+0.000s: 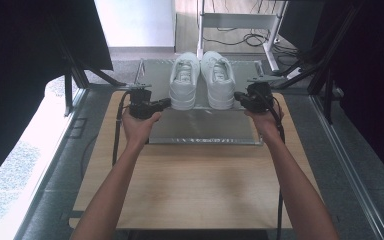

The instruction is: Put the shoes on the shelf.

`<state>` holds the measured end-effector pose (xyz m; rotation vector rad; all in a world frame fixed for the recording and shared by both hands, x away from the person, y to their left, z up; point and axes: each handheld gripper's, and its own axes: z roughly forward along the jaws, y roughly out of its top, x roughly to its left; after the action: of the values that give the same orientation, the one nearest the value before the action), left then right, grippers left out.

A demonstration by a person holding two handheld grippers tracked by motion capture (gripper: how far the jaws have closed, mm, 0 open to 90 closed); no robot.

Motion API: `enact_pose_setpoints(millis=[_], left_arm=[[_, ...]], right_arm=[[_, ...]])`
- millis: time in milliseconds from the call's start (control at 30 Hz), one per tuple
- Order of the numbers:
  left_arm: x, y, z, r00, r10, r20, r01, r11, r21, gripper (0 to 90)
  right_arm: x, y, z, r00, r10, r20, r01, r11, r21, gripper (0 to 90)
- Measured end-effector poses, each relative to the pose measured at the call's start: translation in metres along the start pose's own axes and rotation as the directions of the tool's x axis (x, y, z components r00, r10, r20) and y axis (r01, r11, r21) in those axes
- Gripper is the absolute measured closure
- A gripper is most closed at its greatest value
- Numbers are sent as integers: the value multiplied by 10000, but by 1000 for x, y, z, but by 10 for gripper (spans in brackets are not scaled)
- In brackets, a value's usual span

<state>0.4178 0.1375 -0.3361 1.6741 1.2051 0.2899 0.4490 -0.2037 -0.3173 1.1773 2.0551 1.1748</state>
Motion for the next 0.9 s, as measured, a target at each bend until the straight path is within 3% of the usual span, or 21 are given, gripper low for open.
enact_pose_setpoints(millis=[133,300,367,433,567,633,767,900], left_arm=[[-4,0,4,9998,-127,140,128,9999,-31,898],[-10,0,7,9999,-74,118,75,9999,-66,898],[-9,0,7,9997,-142,180,143,9999,-84,898],[-8,-1,8,9989,-285,362,287,9996,-50,898],[-15,0,11,9998,-85,197,84,10000,36,898],[-16,0,12,9998,-81,183,81,10000,-17,899],[-10,-3,10,9990,-150,429,151,9999,-29,886],[-11,-7,10,9992,-161,367,168,9997,-203,867]], right_arm=[[10,2,1,9990,-430,-129,430,9991,30,900],[12,1,1,9998,-217,-36,217,9998,-44,900],[14,1,1,9992,-385,89,385,9992,-66,900],[16,1,2,9994,-296,-157,295,9995,-67,900],[22,1,3,9985,-481,-243,478,9988,-99,900],[23,1,3,9980,-634,-28,634,9979,-96,900],[17,-3,3,9984,-219,-529,204,9994,-287,900],[18,-5,2,9984,-328,-454,312,9988,-365,900]])
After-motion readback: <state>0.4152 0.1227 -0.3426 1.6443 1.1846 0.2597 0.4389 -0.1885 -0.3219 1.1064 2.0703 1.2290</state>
